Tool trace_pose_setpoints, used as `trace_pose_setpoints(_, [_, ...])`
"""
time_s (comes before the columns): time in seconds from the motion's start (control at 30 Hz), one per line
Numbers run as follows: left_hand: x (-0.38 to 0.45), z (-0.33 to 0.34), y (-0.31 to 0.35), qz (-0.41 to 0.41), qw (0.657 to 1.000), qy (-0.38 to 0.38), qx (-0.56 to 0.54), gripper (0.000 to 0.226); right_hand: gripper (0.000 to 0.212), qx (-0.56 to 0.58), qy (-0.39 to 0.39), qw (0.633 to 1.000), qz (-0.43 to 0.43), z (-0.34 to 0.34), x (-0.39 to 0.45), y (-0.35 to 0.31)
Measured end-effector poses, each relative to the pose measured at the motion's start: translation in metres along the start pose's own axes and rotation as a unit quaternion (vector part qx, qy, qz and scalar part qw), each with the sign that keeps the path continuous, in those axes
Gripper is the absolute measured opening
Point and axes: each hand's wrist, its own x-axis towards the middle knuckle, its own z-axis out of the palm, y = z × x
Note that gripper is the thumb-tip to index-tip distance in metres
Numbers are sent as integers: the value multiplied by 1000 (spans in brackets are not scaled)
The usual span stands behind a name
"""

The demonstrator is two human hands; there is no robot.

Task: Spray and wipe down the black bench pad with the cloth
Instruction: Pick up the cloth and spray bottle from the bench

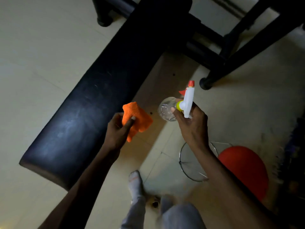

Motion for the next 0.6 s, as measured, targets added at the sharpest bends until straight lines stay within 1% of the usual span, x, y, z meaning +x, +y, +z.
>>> trace_pose_setpoints(0.13, [-29,35,-14,-22,999,-41,10,24,18,-7,50,998,43,-41,-40,30])
trace_pose_setpoints(0.23, [-48,63,-23,-20,996,-81,33,23,25,-1,75,995,60,-74,-66,48])
trace_pose_setpoints(0.33, [-68,100,-30,-13,993,-96,63,19,27,13,100,992,81,-113,-91,71])
trace_pose_setpoints(0.4, [-83,129,-36,-8,990,-116,75,18,32,7,118,989,94,-140,-108,90])
trace_pose_setpoints(0.5, [-109,173,-48,12,985,-147,92,21,33,12,148,983,106,-182,-132,121])
trace_pose_setpoints(0.6, [-136,221,-66,12,981,-169,95,12,32,5,172,979,113,-225,-154,154])
